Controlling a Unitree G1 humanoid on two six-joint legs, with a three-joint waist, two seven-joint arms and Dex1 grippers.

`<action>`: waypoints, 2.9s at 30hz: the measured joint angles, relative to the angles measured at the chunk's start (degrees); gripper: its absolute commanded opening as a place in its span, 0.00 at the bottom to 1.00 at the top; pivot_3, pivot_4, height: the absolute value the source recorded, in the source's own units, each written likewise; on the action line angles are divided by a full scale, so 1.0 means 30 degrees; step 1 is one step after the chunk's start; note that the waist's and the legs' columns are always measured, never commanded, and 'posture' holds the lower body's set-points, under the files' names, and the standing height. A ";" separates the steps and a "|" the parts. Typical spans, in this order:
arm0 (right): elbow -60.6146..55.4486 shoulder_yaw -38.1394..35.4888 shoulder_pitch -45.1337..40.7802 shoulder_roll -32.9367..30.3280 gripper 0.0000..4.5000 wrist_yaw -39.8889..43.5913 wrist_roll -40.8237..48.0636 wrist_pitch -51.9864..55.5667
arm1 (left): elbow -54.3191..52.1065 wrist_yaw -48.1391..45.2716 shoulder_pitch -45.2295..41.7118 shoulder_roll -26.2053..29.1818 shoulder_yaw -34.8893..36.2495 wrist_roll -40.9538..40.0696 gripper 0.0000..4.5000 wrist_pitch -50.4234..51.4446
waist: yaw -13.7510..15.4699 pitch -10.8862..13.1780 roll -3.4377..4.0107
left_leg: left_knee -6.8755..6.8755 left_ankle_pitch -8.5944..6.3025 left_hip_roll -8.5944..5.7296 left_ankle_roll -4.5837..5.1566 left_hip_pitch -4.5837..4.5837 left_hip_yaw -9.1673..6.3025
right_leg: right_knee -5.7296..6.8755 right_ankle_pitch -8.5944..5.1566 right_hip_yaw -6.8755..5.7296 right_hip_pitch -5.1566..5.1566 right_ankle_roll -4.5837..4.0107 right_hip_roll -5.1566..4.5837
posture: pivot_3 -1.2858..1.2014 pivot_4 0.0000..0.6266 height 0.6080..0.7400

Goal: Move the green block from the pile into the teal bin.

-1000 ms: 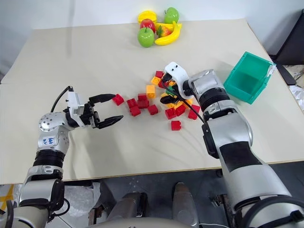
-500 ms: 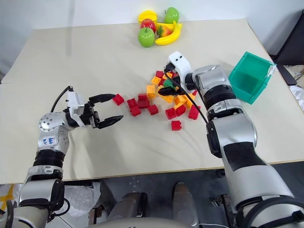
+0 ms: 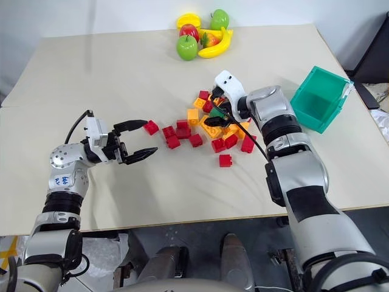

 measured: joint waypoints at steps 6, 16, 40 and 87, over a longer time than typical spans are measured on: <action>0.1162 -0.0320 -0.0583 -0.0321 1.00 -0.0776 -0.0005 -0.0030 | 0.0000 0.0031 0.0000 0.0000 0.0000 0.0000 1.00 -0.0005 | -0.0004 0.0000 0.0001 | -0.0003 0.0000 0.0002 0.0000 0.0000 0.0001 | 0.0000 0.0000 0.0000 0.0000 0.0000 0.0003 | 0.52 0.24 1.00; 0.2020 -0.0604 -0.0729 -0.0226 1.00 -0.1336 0.0069 -0.0421 | -0.0005 0.0093 0.0001 0.0000 0.0001 0.0000 1.00 -0.0008 | 0.0007 0.0001 0.0003 | 0.0009 0.0000 0.0002 0.0001 0.0000 0.0008 | 0.0004 0.0000 0.0007 0.0003 0.0000 0.0001 | 0.52 0.24 1.00; 0.1785 0.2369 -0.0502 0.0343 1.00 -0.0861 -0.2577 -0.4020 | -0.0235 0.0259 0.0353 0.0022 0.0006 -0.0001 1.00 -0.0007 | -0.0054 0.0005 0.0016 | 0.0043 0.0003 0.0006 -0.0005 0.0002 0.0019 | 0.0027 0.0000 0.0015 0.0005 0.0000 0.0017 | 0.52 0.24 1.00; -1.8839 -0.3889 0.9492 -1.1522 0.33 -0.3832 -0.0582 0.8692 | -0.2974 0.3394 -0.3040 -0.4868 -0.4223 0.1458 1.00 0.5082 | 0.1075 0.0022 0.0034 | 0.0171 -0.0013 -0.0065 0.0054 -0.0200 0.0149 | -0.0023 0.0070 0.0068 -0.0137 0.0055 0.0027 | 0.52 0.24 1.00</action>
